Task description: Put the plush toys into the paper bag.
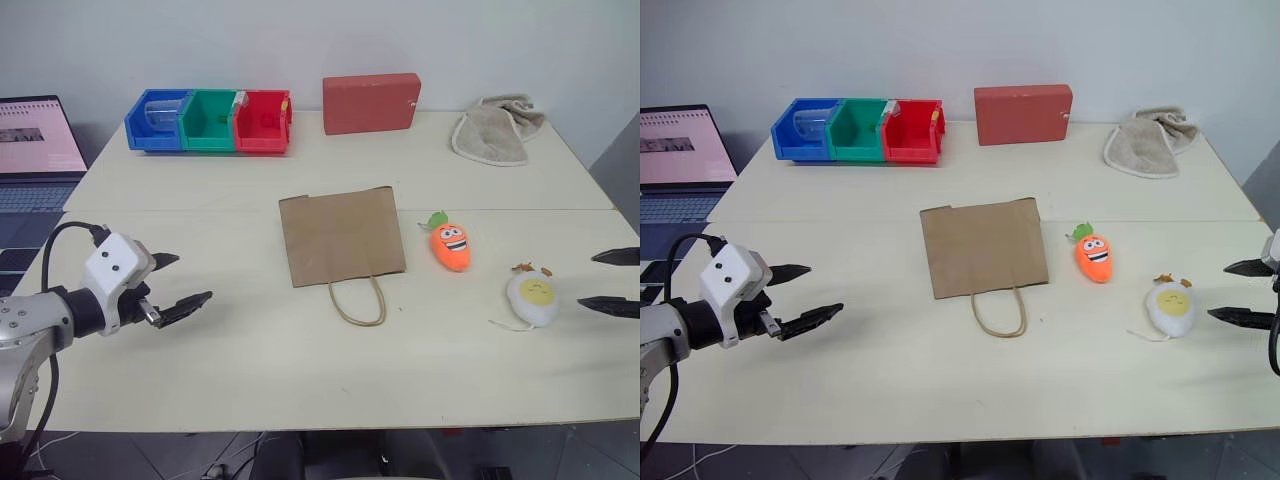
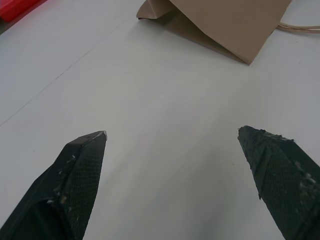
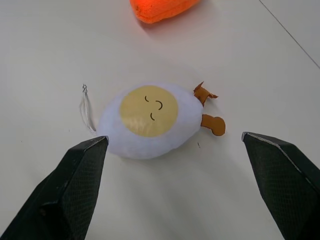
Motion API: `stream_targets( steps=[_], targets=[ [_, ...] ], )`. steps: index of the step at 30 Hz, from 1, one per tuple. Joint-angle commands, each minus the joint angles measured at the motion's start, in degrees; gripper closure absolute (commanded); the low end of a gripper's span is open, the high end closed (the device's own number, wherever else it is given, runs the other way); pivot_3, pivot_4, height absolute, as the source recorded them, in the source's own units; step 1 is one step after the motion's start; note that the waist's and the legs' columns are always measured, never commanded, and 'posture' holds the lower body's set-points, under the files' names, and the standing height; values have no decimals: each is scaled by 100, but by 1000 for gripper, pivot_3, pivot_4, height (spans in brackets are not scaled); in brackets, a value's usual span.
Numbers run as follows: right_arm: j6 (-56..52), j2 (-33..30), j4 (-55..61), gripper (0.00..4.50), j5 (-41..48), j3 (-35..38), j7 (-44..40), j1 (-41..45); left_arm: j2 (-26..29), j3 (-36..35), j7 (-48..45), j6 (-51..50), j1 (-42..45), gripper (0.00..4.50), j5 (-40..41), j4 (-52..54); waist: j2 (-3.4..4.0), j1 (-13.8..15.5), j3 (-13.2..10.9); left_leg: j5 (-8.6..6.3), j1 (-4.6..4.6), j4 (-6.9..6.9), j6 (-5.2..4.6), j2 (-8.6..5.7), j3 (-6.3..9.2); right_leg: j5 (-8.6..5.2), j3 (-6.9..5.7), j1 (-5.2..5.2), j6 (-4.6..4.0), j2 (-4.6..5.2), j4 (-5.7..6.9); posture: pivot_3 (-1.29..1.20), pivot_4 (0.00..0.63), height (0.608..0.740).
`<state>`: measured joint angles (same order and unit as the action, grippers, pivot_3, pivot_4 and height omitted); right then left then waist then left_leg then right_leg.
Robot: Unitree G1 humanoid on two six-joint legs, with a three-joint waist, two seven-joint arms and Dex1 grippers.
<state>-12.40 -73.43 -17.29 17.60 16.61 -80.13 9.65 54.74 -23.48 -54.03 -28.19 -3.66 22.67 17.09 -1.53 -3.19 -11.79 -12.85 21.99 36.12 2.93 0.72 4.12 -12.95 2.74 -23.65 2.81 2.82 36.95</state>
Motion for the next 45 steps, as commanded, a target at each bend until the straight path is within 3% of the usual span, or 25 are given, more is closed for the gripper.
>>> stream_targets(
  steps=[1,19,33,38,40,45],
  targets=[
    [10,-89,57,28,29,130,-48,59,75,-85,-134,41,-33,0,85,103,0,0,0,0,0,0,0,0,0,0,1,0,0,0,0,0,150,740],
    [391,52,-435,28,-130,-134,52,465,-408,-444,182,175,-200,0,266,211,0,-2,0,0,-2,0,0,0,-1,1,0,0,1,0,3,0,150,740],
    [372,164,-317,28,-40,-46,187,574,-458,-398,187,601,-513,0,145,240,0,-4,0,0,-4,1,0,0,-1,2,2,3,3,0,2,0,150,740],
    [254,329,199,28,165,113,356,540,-483,95,157,557,-556,0,106,769,0,-1,0,0,-4,1,0,0,-1,3,2,4,4,0,4,0,150,740],
    [90,394,659,28,295,234,389,343,-288,579,-14,749,-684,0,-245,986,1,0,0,0,-4,1,0,-1,0,3,3,5,5,0,3,0,150,740],
    [-573,600,2189,28,737,637,552,-361,-461,1444,35,694,-217,0,-241,1321,1,50,1,0,-3,0,0,-1,6,4,0,6,6,-2,6,0,150,740]
  ],
)
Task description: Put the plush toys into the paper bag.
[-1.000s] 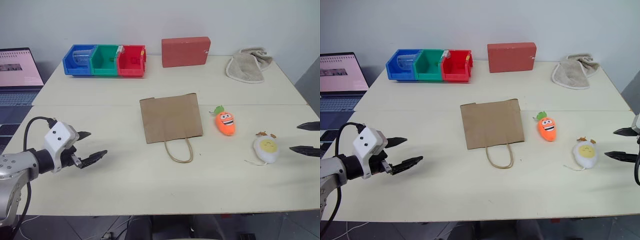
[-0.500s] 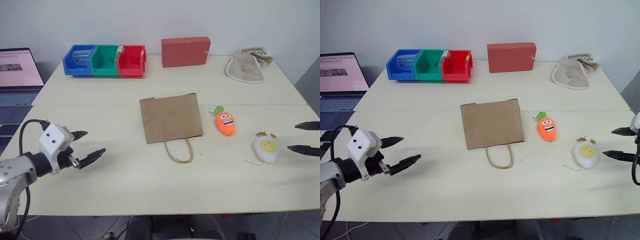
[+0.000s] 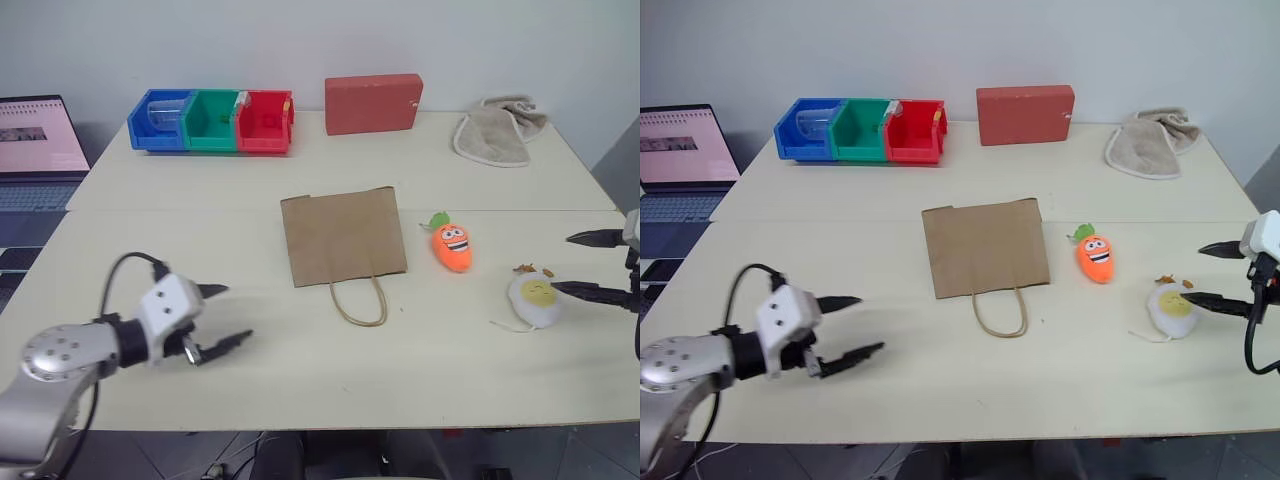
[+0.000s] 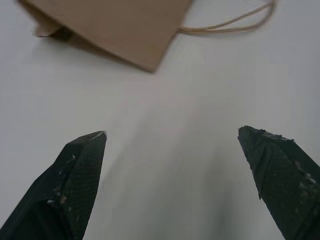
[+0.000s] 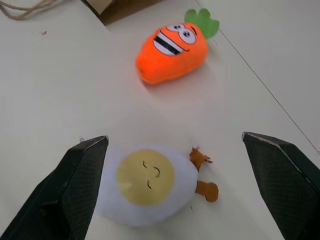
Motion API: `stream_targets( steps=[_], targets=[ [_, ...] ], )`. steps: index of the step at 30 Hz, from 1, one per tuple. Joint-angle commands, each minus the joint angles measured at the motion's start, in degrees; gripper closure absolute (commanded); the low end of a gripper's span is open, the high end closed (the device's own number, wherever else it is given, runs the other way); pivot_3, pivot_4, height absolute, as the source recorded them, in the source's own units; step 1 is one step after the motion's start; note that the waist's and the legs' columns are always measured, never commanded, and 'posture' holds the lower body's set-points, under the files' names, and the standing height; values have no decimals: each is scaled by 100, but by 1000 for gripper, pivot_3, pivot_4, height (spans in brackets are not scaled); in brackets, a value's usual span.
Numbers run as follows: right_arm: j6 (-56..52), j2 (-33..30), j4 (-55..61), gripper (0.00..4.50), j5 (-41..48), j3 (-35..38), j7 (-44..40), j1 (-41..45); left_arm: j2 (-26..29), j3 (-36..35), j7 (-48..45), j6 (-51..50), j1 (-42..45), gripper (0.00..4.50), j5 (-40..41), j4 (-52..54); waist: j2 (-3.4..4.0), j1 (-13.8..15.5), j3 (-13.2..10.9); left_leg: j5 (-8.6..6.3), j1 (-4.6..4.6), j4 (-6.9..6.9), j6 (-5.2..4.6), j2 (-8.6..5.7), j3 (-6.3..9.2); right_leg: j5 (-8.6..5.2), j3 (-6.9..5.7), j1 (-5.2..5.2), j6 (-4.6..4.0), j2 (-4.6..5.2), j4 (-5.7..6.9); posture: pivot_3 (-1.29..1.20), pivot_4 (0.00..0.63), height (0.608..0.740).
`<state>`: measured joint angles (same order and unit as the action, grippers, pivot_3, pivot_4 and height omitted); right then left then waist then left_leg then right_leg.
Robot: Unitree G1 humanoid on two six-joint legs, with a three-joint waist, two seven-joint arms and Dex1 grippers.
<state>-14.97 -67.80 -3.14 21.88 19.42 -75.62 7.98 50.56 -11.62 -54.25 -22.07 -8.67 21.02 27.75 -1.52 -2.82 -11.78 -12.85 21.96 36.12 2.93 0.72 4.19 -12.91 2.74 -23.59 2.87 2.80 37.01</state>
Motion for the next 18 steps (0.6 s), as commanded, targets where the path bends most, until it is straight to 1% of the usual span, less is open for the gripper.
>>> stream_targets(
  steps=[1,5,9,11,14,16,18],
  targets=[
    [-453,89,1073,28,396,417,147,-321,-103,428,79,94,444,0,-112,240,0,27,0,0,-1,0,0,0,0,0,0,1,0,-1,-1,0,150,740],
    [-1061,419,2417,28,676,435,623,-852,-560,1318,163,117,1306,0,-340,15,-1,105,3,0,0,10,0,-2,1,1,1,10,2,-1,-7,0,150,740],
    [-1627,702,3385,28,864,300,1135,-1262,-926,1956,142,361,1816,0,-695,-309,-6,110,3,0,4,11,0,-5,5,7,2,14,13,-1,-10,0,150,740],
    [-1831,910,3759,28,975,169,1397,-1393,-1118,2291,132,614,2044,0,-956,-619,-7,118,4,0,4,11,0,-6,9,8,0,14,14,-1,-9,0,150,740],
    [-1988,1123,4087,28,1072,32,1637,-1471,-1312,2606,42,1016,2232,0,-1223,-1010,-7,100,4,0,4,12,0,-6,12,8,0,15,14,-3,-11,0,150,740],
    [-2048,1269,4310,28,1193,-126,1732,-1523,-1621,2863,64,1295,2433,0,-1360,-1402,-8,116,5,0,4,12,0,-6,11,8,1,16,14,-3,-12,0,150,740],
    [-2041,1337,4501,28,1202,-236,1788,-1639,-1801,3084,40,1622,2588,0,-1581,-1746,-10,123,5,0,5,16,0,-7,13,8,0,18,14,-3,-12,0,150,740]
  ],
)
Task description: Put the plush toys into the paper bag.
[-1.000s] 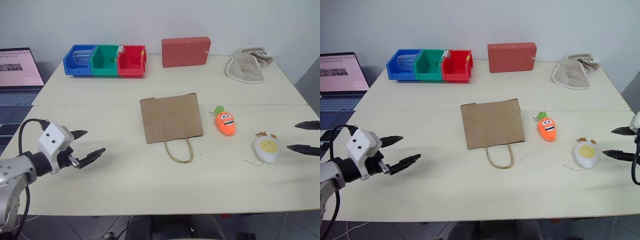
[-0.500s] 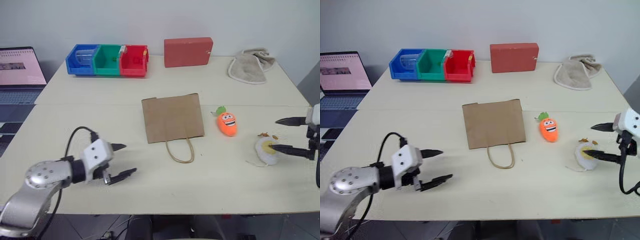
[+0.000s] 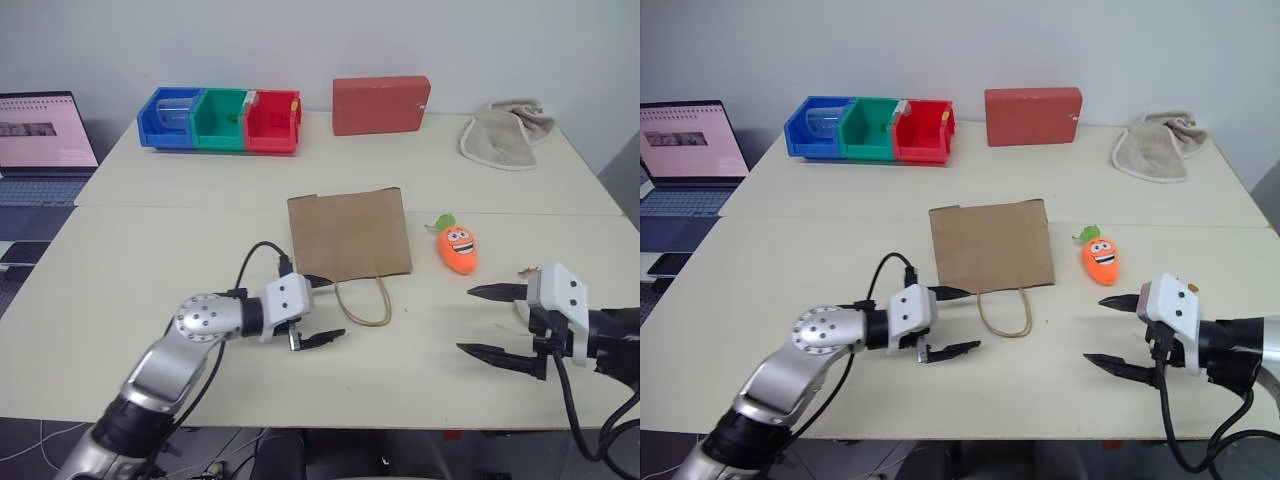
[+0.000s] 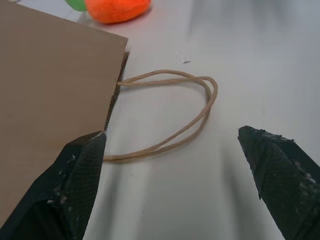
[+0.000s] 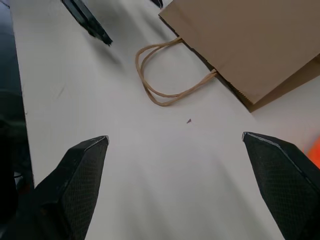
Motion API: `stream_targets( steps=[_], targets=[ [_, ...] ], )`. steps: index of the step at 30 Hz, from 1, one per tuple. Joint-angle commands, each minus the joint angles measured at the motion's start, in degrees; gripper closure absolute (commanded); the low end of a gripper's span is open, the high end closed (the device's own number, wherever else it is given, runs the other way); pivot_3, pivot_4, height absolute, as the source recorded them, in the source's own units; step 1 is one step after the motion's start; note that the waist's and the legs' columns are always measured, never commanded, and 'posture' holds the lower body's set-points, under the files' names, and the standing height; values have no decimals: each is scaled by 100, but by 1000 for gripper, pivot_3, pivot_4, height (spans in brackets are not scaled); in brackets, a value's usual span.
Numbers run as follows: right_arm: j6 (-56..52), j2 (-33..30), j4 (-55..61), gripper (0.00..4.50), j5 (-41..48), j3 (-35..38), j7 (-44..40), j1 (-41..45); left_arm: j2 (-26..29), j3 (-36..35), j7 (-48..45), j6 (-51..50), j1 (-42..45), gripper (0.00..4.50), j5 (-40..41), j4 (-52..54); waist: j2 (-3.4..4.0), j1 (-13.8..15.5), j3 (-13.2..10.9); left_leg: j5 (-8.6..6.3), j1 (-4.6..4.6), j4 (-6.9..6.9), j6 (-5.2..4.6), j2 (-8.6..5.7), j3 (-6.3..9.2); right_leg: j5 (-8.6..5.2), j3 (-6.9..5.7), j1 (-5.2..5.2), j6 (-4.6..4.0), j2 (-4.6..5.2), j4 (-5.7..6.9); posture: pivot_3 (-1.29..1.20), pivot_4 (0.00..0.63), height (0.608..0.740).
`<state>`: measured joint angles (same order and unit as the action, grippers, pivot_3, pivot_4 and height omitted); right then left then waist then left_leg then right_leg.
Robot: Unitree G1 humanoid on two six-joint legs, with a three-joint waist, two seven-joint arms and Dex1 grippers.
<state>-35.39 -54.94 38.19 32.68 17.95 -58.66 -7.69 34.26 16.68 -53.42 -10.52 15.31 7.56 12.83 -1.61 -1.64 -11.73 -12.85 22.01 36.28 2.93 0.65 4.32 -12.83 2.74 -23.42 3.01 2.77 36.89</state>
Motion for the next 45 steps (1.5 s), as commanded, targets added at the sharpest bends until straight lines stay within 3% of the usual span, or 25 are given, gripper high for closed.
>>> stream_targets(
  steps=[1,13,16,28,38,41,45],
  targets=[
    [-32,83,432,28,163,-106,138,-103,-248,294,-34,587,241,0,-291,-392,-2,8,0,0,2,2,0,0,3,0,-1,1,0,-1,0,0,150,740],
    [-61,129,747,28,159,-99,312,-530,-918,587,-48,1107,820,0,-678,-1457,-3,5,1,0,4,3,0,-2,14,11,-3,2,20,-5,0,0,150,740],
    [15,151,757,0,110,-69,316,-646,-992,629,-81,1255,889,599,-777,-1675,-3,10,1,0,7,4,0,-2,14,12,-3,3,21,-5,-2,0,150,740],
    [243,215,719,0,-42,-156,466,-824,-1295,543,-369,1212,1010,4439,-587,-1876,-3,6,1,0,7,6,0,-3,16,12,-4,5,20,-5,-2,0,150,740],
    [329,631,509,0,-411,-898,1057,-292,-1446,119,-487,-309,1167,4439,407,-1089,-3,-1,1,0,8,7,0,-2,21,12,-6,5,20,-6,-2,0,150,740],
    [349,918,339,591,-492,-1116,1306,-13,-1512,-65,-489,-977,1227,4500,865,-768,-3,-3,1,0,10,7,0,-2,22,12,-7,5,20,-7,-3,0,150,740],
    [354,1361,144,2023,-675,-1609,1636,396,-1661,-401,-284,-1783,1387,4500,1460,-592,-3,-13,1,0,10,7,0,-2,27,12,-7,5,20,-10,-2,0,150,740]
  ],
)
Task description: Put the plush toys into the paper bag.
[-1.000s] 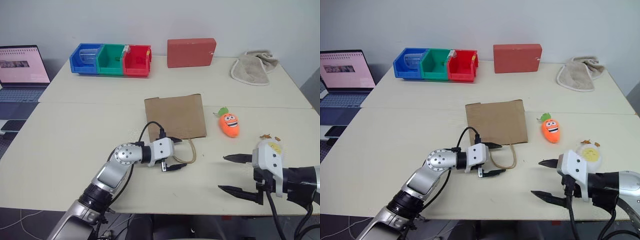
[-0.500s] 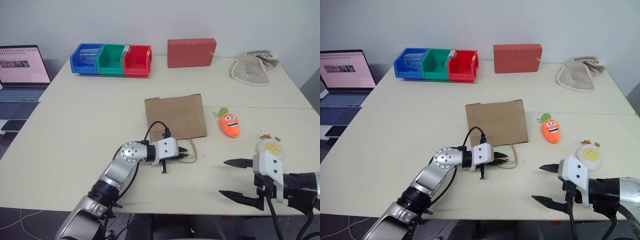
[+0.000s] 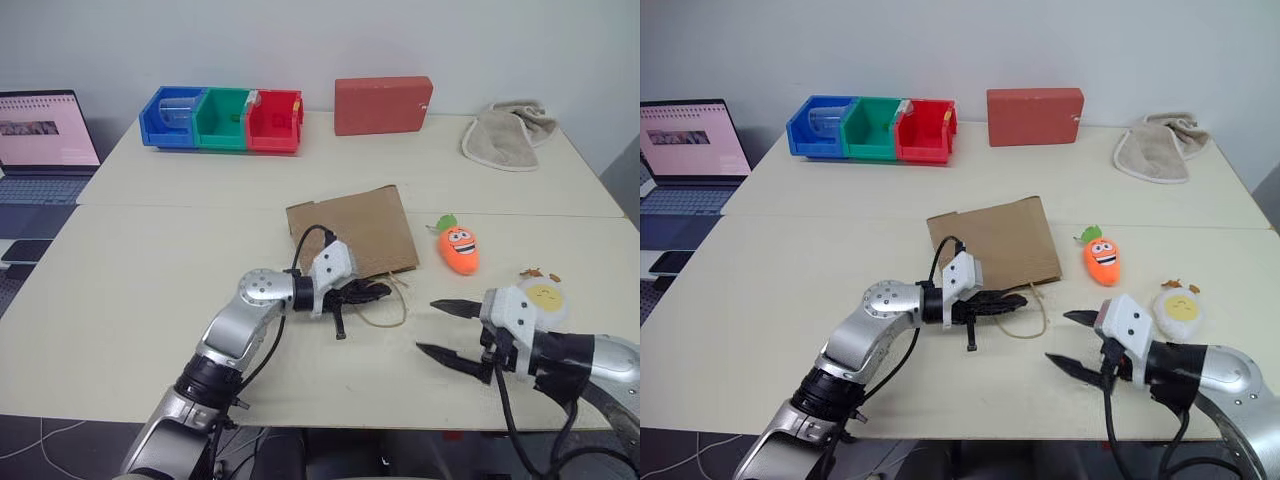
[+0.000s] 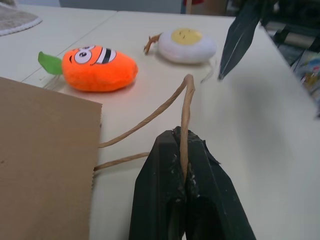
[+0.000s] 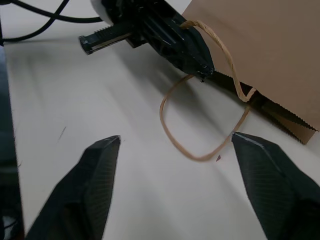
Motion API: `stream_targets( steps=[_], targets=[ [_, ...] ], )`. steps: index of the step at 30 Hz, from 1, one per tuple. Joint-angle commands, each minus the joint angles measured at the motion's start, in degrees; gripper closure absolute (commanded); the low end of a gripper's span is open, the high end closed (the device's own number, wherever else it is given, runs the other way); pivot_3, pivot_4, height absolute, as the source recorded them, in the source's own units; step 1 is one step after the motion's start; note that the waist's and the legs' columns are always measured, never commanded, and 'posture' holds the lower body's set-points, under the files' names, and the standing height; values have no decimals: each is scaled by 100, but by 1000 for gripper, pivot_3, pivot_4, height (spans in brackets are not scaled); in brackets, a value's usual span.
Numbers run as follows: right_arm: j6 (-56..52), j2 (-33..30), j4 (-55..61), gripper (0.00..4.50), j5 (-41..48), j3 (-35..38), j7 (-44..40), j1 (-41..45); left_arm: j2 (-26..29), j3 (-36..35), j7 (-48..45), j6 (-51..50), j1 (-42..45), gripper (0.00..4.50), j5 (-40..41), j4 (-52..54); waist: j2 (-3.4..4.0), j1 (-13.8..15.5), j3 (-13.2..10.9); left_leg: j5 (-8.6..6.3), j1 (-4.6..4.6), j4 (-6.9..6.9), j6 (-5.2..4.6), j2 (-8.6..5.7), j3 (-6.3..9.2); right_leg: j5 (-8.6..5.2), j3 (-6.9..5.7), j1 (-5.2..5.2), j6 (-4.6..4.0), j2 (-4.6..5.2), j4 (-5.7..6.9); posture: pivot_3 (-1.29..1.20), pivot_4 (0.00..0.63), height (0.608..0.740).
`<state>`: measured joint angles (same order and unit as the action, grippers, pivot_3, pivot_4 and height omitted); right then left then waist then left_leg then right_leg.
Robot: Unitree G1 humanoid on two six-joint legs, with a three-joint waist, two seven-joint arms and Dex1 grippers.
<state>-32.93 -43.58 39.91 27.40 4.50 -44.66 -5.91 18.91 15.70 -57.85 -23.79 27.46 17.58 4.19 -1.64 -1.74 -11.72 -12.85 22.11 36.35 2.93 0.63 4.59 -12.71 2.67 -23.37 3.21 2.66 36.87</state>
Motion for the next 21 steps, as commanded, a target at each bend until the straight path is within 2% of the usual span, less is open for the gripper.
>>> stream_targets(
  steps=[1,6,7,13,21],
  targets=[
    [129,361,-102,2411,-250,-419,355,333,-163,-377,216,-596,223,4500,556,281,0,-3,0,0,0,0,0,0,2,0,0,0,0,-2,0,0,150,740],
    [321,1031,-597,4266,-810,-1004,906,844,-198,-612,325,-1079,399,4500,951,343,0,-16,0,0,0,-2,0,2,7,0,0,0,0,-8,1,0,150,740],
    [399,1166,-744,4477,-959,-1131,1002,935,-207,-664,356,-1178,421,4500,1040,362,0,-14,0,0,0,-2,0,4,8,0,0,0,0,-11,0,0,150,740],
    [1052,1828,-1617,4477,-1748,-1691,1440,1315,-233,-834,489,-1571,434,4500,1441,488,1,-11,0,0,1,-3,0,4,11,0,0,-1,0,-12,1,0,150,740],
    [2011,2752,-2879,4477,-2711,-2089,2229,1744,-285,-989,694,-1870,573,4500,1757,477,1,-15,0,0,-2,-4,0,5,13,1,1,-1,-1,-15,4,0,150,740]
  ],
)
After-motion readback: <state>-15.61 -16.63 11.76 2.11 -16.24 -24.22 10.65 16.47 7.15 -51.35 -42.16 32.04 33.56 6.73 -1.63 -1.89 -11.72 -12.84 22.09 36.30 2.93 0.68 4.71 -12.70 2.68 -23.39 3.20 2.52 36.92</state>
